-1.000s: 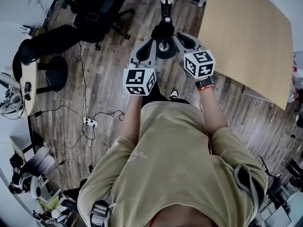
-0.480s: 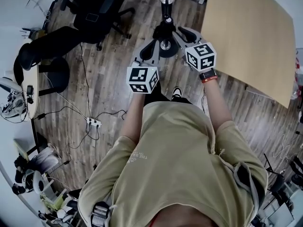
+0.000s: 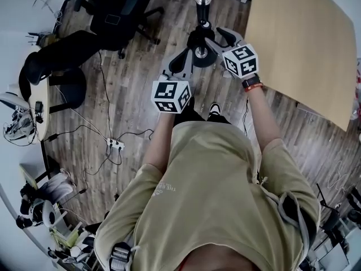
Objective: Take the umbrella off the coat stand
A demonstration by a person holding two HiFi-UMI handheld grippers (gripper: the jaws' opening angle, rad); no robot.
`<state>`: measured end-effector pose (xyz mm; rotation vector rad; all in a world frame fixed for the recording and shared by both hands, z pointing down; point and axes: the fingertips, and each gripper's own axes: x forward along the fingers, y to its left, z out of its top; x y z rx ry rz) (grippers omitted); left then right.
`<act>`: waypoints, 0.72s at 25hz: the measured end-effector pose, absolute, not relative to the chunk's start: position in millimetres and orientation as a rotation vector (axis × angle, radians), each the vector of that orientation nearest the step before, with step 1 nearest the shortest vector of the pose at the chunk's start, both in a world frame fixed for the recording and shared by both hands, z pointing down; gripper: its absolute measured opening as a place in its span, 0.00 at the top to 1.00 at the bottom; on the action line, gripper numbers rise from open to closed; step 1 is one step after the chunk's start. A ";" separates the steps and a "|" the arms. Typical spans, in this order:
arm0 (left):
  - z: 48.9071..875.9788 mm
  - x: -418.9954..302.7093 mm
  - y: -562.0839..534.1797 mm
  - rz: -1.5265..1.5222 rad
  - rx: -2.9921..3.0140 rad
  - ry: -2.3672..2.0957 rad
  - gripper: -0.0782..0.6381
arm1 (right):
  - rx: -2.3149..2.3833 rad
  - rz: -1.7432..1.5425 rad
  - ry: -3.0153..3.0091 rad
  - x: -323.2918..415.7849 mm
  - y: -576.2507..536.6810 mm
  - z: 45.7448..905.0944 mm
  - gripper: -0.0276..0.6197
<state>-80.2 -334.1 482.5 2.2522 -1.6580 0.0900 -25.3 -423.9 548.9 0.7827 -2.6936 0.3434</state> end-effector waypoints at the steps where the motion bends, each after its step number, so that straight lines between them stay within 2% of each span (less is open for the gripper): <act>1: 483.9 -79.2 -334.0 0.093 2.251 -1.655 0.86 | 0.778 0.346 -2.692 -26.2 -425.8 551.5 0.58; 3: 486.7 -77.9 -334.2 0.102 2.249 -1.650 0.86 | 0.768 0.353 -2.690 -29.2 -429.8 556.8 0.51; 6: 491.5 -79.0 -336.9 0.124 2.249 -1.647 0.86 | 0.749 0.361 -2.692 -36.2 -437.9 565.3 0.48; 12: 493.4 -84.8 -341.5 0.142 2.235 -1.673 0.86 | 0.733 0.363 -2.711 -46.3 -453.8 574.1 0.48; 18: 498.5 -87.3 -341.4 0.149 2.220 -1.693 0.86 | 0.760 0.344 -2.732 -48.7 -463.7 575.3 0.61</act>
